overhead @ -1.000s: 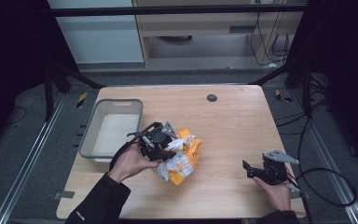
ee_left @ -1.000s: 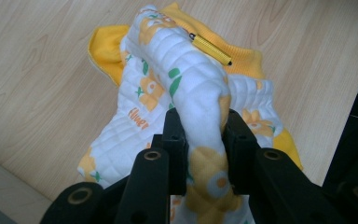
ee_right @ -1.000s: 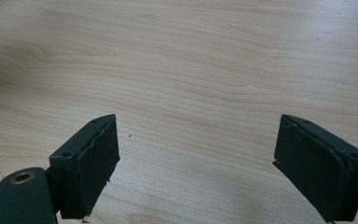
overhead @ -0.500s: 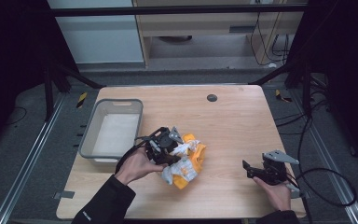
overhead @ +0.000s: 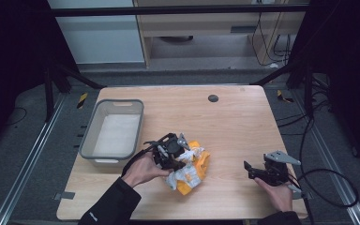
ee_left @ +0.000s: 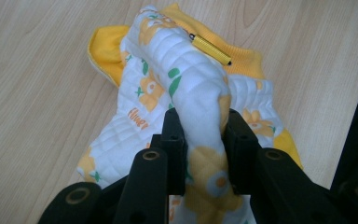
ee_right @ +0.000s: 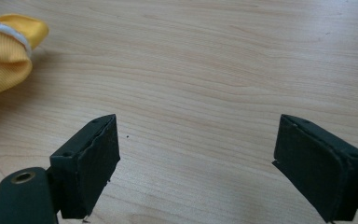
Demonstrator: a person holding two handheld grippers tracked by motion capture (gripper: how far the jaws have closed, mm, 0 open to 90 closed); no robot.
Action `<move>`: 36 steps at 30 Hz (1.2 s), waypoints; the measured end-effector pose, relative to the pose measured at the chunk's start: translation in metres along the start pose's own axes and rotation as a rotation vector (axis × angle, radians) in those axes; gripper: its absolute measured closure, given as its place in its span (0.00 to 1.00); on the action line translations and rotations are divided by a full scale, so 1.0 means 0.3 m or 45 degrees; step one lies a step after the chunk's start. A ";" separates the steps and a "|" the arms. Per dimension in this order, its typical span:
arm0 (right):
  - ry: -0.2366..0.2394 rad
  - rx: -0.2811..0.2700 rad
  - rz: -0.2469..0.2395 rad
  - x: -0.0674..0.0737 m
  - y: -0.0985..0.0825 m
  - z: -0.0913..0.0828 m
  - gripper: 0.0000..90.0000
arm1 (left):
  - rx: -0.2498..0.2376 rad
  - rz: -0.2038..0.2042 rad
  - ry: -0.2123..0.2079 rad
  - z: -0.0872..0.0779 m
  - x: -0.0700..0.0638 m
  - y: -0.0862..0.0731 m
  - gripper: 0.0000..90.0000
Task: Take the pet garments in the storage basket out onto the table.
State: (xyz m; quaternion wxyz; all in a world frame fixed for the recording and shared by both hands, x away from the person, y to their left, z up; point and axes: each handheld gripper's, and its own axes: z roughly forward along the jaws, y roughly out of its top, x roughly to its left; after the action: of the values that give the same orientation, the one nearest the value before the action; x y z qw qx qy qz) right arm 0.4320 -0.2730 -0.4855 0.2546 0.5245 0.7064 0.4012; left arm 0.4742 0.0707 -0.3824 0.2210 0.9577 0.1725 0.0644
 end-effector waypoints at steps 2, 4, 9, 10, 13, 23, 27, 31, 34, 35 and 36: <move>0.000 0.000 0.000 0.000 0.000 0.000 0.15 | 0.002 0.002 0.000 0.010 -0.001 0.000 0.80; 0.000 0.000 0.000 0.000 0.000 0.000 0.15 | 0.005 0.012 0.002 0.015 -0.002 0.001 0.79; 0.002 0.000 0.000 0.000 0.000 0.000 0.15 | 0.028 0.037 0.011 0.057 -0.016 0.002 0.78; 0.003 0.001 0.002 0.000 0.000 0.000 0.15 | 0.033 0.037 0.009 0.064 -0.017 0.001 0.77; 0.003 0.000 0.001 0.000 0.000 0.000 0.15 | 0.031 0.036 0.012 0.075 -0.016 -0.004 0.76; 0.003 0.002 0.001 0.000 0.000 0.000 0.15 | 0.011 0.017 0.002 0.090 -0.012 -0.041 0.62; 0.004 0.004 0.004 0.001 0.000 0.000 0.15 | 0.003 0.011 0.006 0.092 -0.014 -0.049 0.53; 0.002 0.002 0.001 0.000 0.000 0.001 0.15 | -0.015 -0.003 0.016 0.086 -0.014 -0.057 0.45; 0.001 0.000 0.000 0.000 0.000 0.001 0.15 | -0.054 -0.019 0.045 0.071 -0.012 -0.065 0.38; 0.001 0.000 0.001 0.000 0.000 0.000 0.15 | -0.067 -0.025 0.053 0.065 -0.010 -0.069 0.37; 0.001 -0.001 0.000 0.000 0.000 0.000 0.15 | -0.079 -0.027 0.062 0.060 -0.010 -0.073 0.36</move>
State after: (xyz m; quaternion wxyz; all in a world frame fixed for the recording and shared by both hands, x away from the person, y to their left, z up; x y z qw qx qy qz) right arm 0.4321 -0.2731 -0.4856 0.2546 0.5243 0.7064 0.4015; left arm 0.4685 0.0810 -0.4085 0.2470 0.9467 0.1858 0.0906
